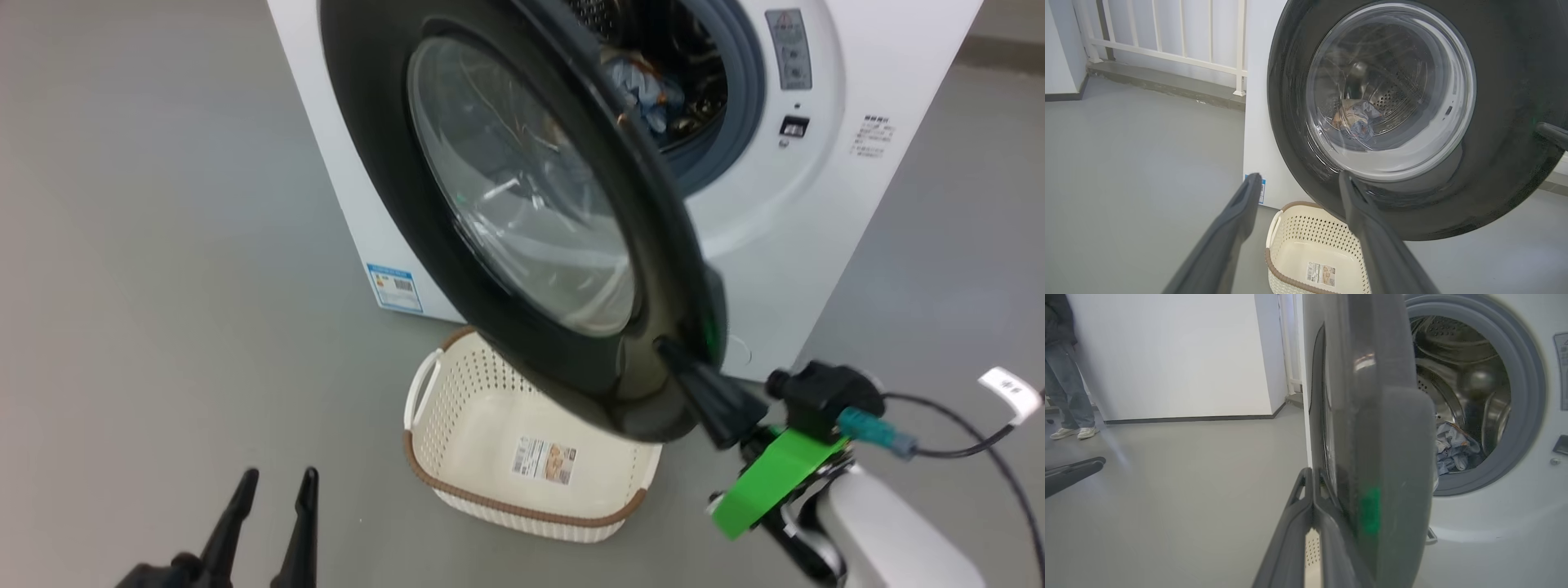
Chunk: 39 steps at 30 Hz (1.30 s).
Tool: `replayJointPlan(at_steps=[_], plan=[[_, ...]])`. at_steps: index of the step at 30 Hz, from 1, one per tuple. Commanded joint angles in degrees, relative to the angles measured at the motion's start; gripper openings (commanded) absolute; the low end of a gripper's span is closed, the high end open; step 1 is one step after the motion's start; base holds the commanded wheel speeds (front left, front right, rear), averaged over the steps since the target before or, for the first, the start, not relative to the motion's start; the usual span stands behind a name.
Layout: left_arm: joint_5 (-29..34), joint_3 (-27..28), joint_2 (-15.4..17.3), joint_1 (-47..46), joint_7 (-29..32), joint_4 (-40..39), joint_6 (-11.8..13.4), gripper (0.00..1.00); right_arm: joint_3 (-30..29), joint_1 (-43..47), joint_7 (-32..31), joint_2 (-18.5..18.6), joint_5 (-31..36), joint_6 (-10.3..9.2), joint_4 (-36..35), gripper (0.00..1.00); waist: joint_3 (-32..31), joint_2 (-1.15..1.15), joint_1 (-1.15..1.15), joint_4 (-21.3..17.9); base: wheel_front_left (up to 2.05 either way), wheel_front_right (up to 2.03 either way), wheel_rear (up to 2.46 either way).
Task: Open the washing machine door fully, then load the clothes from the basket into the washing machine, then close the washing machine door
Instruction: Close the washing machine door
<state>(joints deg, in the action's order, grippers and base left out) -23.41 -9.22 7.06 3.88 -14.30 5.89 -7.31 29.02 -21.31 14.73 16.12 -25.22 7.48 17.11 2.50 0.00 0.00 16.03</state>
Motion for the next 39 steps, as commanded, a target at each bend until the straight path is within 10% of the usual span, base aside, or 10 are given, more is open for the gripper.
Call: replayJointPlan(at_steps=[1,39], plan=[[-0.4,1.8,0.9,-2.9,-0.7,-1.5,-0.2,1.0,-0.5,-1.9,0.3,0.6,0.2,0.01,-1.2,0.0,1.8,0.0,0.0,-0.3,0.0,0.0,0.0],[-2.0,1.2,-0.1,-14.3,-0.7,-4.5,-0.2,1.0,-7.8,-30.8,0.3,10.8,-0.2,0.01,8.2,0.0,22.9,0.0,0.0,1.5,0.0,0.0,0.0]])
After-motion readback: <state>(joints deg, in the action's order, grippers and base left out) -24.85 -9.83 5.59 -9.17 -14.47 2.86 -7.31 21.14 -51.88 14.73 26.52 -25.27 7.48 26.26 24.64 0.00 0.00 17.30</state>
